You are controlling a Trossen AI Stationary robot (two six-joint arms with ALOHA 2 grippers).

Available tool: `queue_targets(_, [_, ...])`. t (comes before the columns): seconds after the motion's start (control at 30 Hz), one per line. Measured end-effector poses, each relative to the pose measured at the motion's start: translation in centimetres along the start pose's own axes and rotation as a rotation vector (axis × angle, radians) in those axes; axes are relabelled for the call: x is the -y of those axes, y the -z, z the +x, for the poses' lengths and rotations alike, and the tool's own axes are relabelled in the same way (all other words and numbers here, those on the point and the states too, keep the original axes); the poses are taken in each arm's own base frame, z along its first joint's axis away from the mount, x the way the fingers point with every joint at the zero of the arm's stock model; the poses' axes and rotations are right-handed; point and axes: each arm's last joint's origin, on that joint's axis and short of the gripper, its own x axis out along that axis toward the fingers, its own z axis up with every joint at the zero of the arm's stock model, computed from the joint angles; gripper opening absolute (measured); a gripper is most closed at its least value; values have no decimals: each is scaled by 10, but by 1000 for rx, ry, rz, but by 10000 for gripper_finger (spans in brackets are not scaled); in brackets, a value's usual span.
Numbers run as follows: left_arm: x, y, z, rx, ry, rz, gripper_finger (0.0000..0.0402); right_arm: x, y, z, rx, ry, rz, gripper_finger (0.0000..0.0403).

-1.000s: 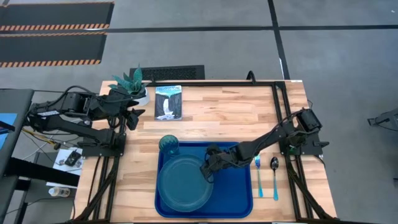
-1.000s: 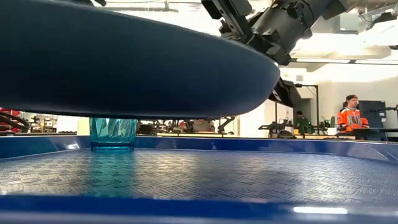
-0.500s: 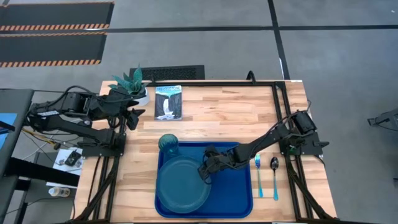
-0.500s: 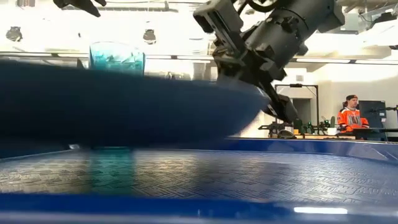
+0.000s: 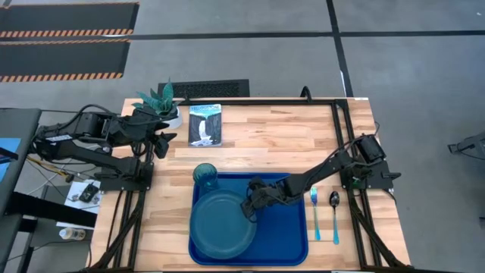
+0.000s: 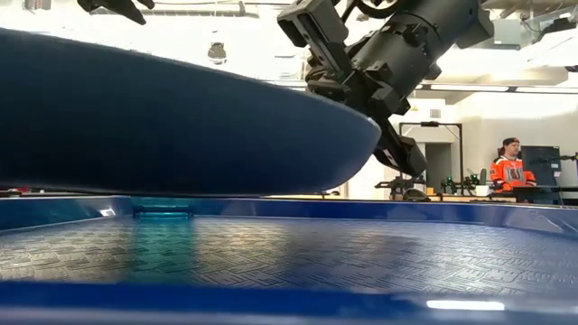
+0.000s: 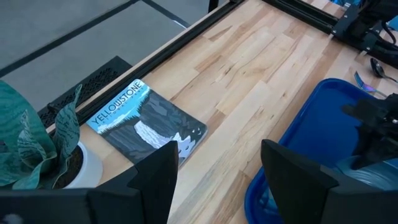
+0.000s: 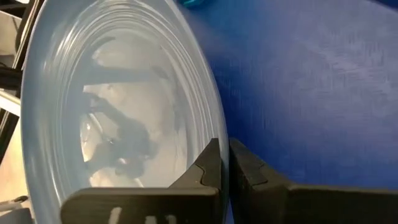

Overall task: Pick and place plate/cup/fork/spoon on tray
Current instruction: Put the blue plate on the blue serving tray to the bottom of the blue glass

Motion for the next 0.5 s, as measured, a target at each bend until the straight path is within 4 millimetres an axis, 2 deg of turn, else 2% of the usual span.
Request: queue_targets(0.5, [0,0,0,0,-1,0,215,1,-1,0,-17,1,-19,49])
